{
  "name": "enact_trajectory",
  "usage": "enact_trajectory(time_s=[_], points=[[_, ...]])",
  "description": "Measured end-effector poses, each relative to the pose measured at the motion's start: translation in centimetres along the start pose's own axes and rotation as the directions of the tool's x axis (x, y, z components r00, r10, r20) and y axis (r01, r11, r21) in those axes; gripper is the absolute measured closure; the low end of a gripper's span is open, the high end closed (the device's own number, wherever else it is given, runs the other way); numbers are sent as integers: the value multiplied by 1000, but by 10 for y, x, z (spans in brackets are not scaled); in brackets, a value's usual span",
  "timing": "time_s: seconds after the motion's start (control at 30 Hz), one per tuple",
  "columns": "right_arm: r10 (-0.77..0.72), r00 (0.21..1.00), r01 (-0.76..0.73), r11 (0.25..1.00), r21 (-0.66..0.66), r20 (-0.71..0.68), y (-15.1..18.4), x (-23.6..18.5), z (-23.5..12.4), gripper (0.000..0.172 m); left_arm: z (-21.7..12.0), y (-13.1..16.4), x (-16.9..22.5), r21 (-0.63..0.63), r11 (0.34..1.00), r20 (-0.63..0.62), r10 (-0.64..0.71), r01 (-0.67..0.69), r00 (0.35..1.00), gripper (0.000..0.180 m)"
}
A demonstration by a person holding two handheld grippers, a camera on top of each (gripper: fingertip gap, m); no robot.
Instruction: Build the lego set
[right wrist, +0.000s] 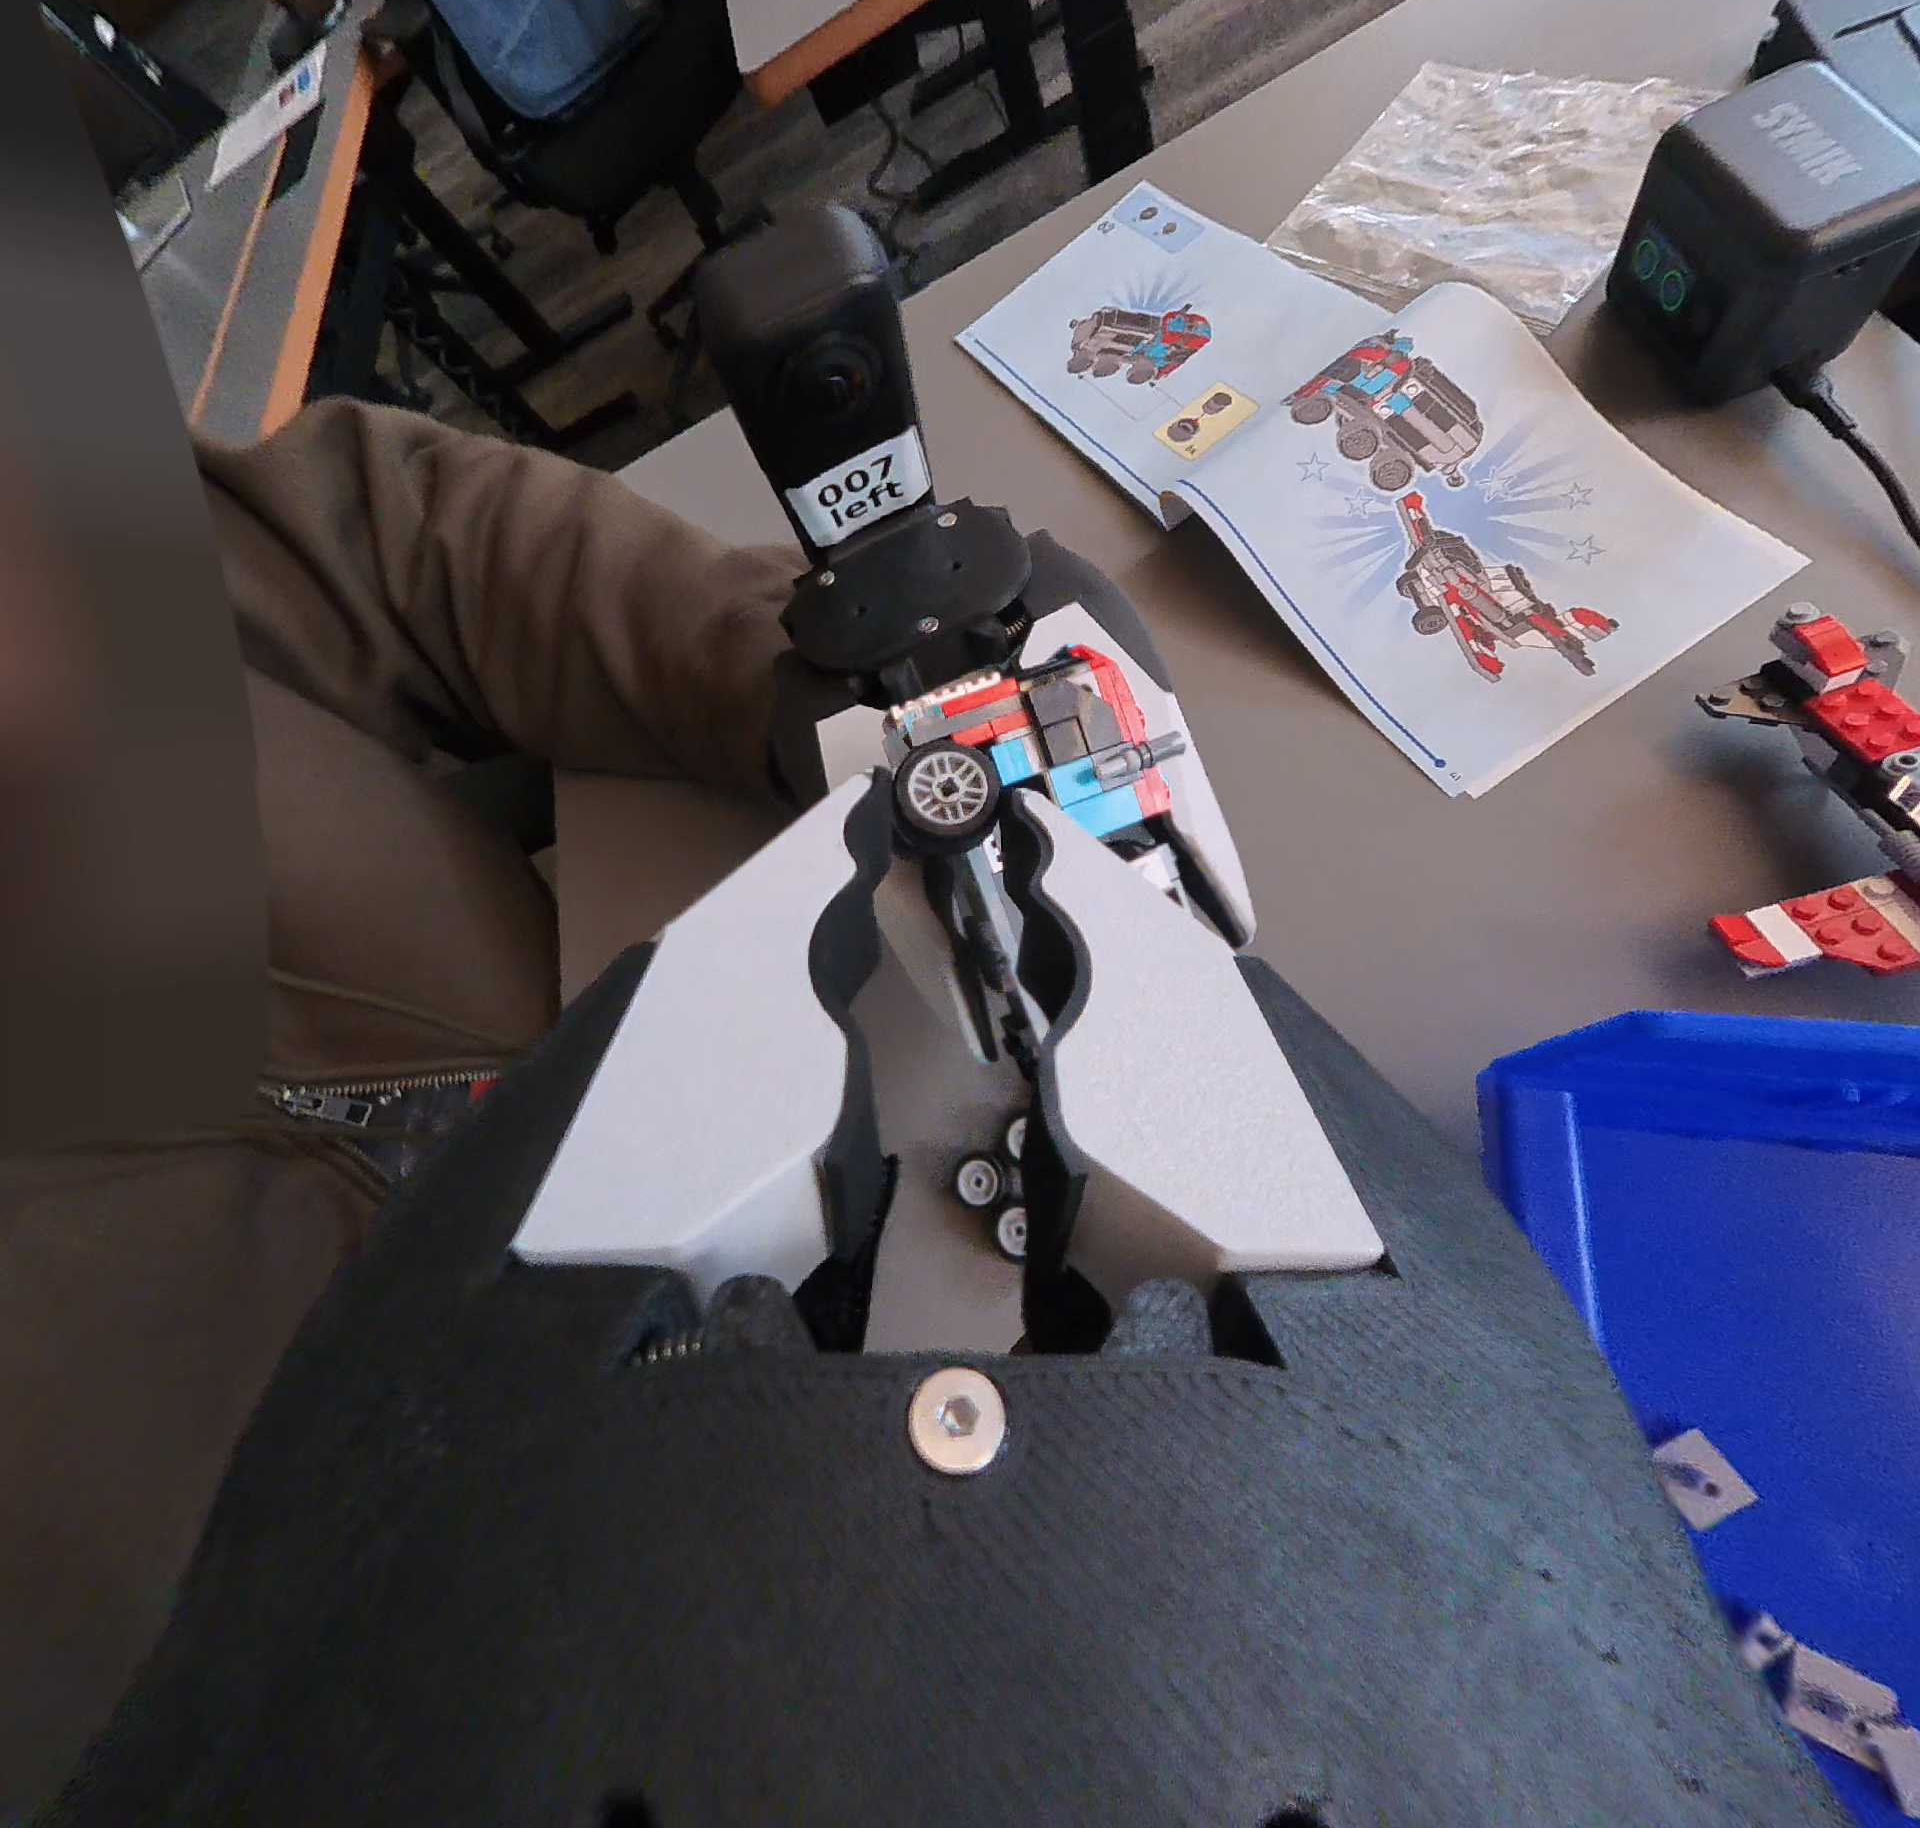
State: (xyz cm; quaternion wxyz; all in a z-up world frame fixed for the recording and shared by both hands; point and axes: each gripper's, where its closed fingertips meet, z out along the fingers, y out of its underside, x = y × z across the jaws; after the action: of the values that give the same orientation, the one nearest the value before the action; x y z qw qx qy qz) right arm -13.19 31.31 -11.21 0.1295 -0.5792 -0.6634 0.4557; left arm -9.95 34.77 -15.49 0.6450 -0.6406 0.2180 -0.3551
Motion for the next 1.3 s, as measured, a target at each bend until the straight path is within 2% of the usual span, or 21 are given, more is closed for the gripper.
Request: enact_trajectory(time_s=[0.13,0.43,0.83,1.13,1.3], points=[[49,998,-48,998,48,-26,-2,2,2,149,-2,-2,-5,11,1000,34,4,-5,999,120],[72,993,-47,968,246,-93,-11,6,5,149,-5,-7,-11,44,999,78,-12,8,997,120],[195,964,-118,922,368,-182,-11,11,6,149,-10,-7,-23,19,998,197,53,-58,979,120],[124,986,-62,892,447,-111,-14,2,9,148,-7,-12,-9,87,996,78,-38,31,996,120],[66,992,-5,880,474,-111,-15,1,12,148,-8,-13,-9,107,992,62,-70,63,996,122]])
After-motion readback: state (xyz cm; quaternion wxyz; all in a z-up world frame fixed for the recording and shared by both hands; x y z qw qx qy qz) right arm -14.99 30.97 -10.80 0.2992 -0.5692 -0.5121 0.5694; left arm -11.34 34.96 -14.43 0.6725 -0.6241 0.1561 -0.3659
